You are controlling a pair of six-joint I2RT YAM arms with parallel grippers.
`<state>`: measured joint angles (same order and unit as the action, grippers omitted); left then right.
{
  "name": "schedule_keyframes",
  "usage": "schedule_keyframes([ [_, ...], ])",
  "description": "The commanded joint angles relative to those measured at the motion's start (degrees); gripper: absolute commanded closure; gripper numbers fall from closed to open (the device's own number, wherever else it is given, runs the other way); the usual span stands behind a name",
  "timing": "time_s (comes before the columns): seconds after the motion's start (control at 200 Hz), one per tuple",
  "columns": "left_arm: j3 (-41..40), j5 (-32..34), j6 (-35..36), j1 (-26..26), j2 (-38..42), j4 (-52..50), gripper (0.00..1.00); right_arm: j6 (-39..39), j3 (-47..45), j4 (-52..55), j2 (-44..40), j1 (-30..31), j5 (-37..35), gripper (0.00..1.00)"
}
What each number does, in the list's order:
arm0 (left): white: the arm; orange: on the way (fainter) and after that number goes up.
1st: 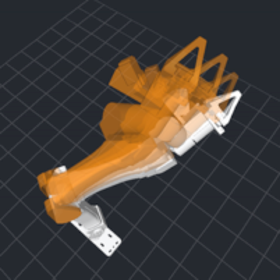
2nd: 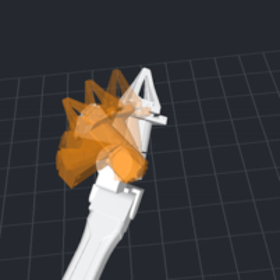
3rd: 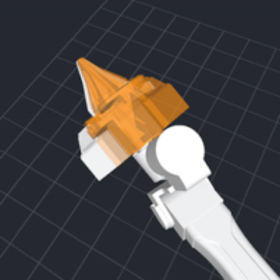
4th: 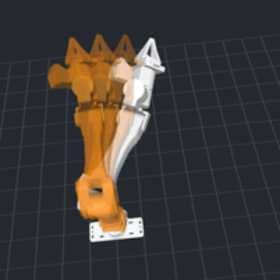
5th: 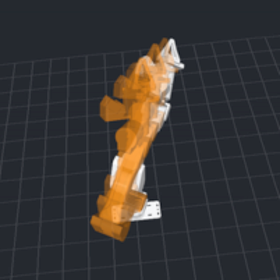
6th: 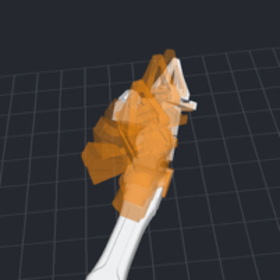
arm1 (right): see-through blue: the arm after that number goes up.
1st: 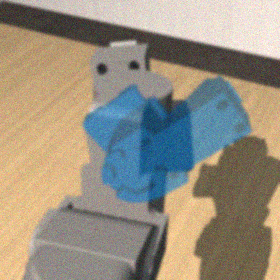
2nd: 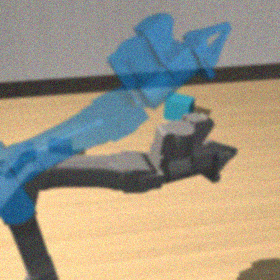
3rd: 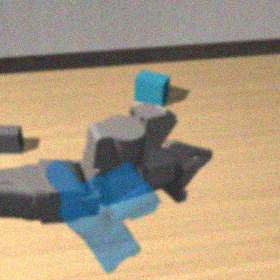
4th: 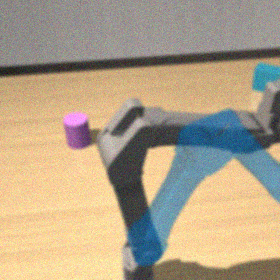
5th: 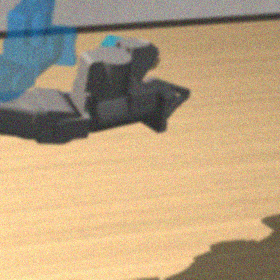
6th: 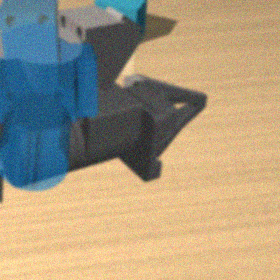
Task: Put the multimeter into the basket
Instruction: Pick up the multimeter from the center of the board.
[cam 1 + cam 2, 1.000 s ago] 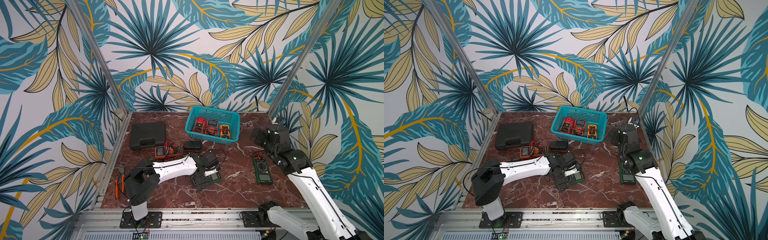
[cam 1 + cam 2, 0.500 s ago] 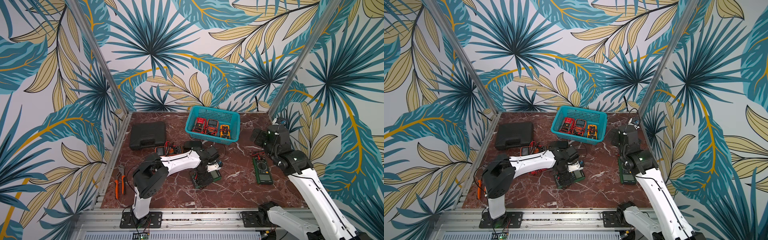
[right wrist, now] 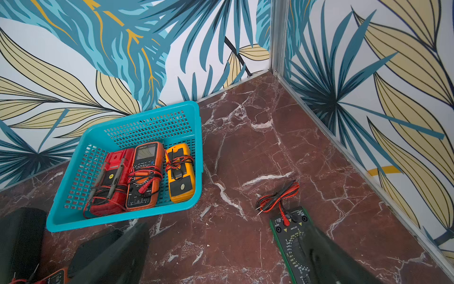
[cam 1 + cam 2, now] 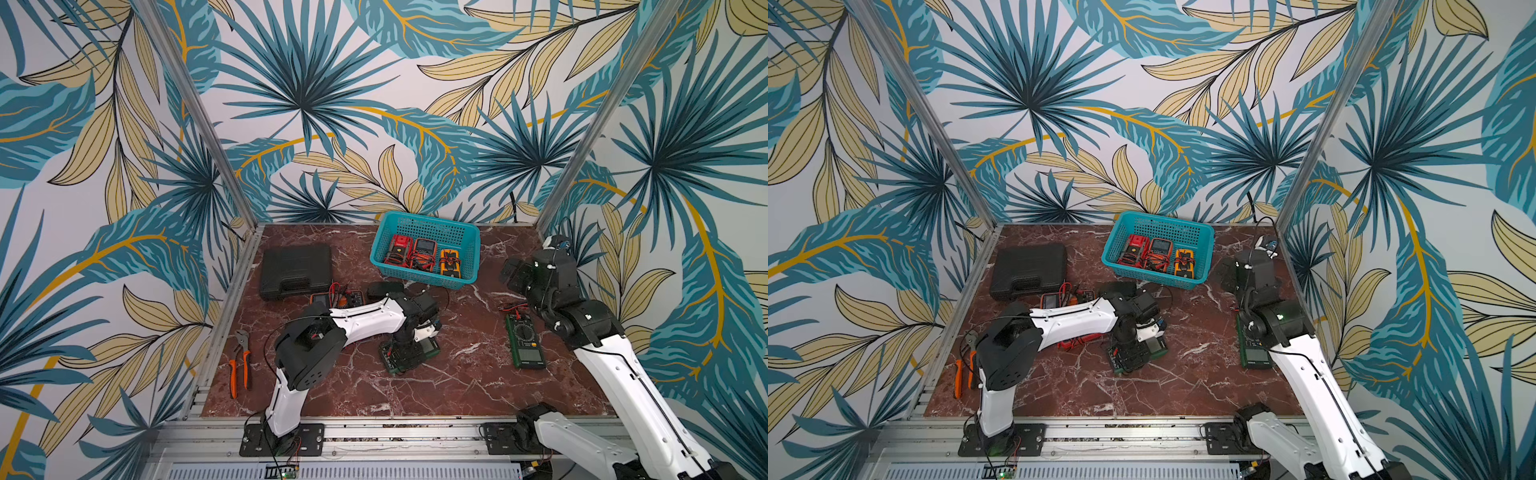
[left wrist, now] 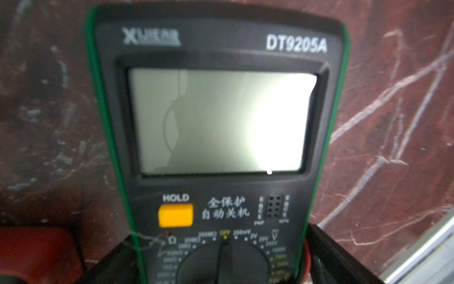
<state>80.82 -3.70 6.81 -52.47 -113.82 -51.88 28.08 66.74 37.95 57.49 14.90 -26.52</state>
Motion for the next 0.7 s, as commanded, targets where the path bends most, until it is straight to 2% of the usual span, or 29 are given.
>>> schedule_keyframes([
  [0.0, 0.22, 6.60, -2.66, 0.10, -1.73, 1.99, 0.00, 0.62, -1.10, 0.05, 0.35, -0.05, 0.22, 0.00],
  [0.16, -0.10, 8.26, -3.05, -0.12, -2.05, 3.57, 0.00, 0.66, -1.17, -0.07, 0.37, -0.09, 0.09, 0.00],
  [0.25, 0.14, 7.40, -3.17, -0.34, -2.62, 3.80, 0.08, 0.92, -1.33, -0.17, 0.53, -0.05, 0.10, 0.00],
  [0.301, 0.39, 4.81, -3.17, -0.44, -2.88, 3.89, 0.15, 1.02, -1.44, -0.16, 0.60, -0.07, 0.16, 0.00],
  [0.471, 0.14, 2.93, -4.11, -0.80, -2.01, 4.71, 0.39, 1.31, -1.74, -0.21, 0.59, -0.05, -0.02, 0.00],
  [0.556, -0.04, 2.91, -4.86, -0.96, -0.74, 5.10, 0.56, 1.50, -1.83, -0.21, 0.56, -0.09, -0.58, 0.00],
  [0.636, -0.21, 3.64, -5.94, -0.80, 0.95, 5.84, 0.76, 1.80, -2.01, -0.12, 0.32, -0.04, -1.33, 0.00],
  [0.696, -0.31, 4.32, -6.83, -0.88, 2.65, 6.58, 0.86, 1.83, -2.05, -0.16, 0.17, -0.06, -1.64, 0.00],
])
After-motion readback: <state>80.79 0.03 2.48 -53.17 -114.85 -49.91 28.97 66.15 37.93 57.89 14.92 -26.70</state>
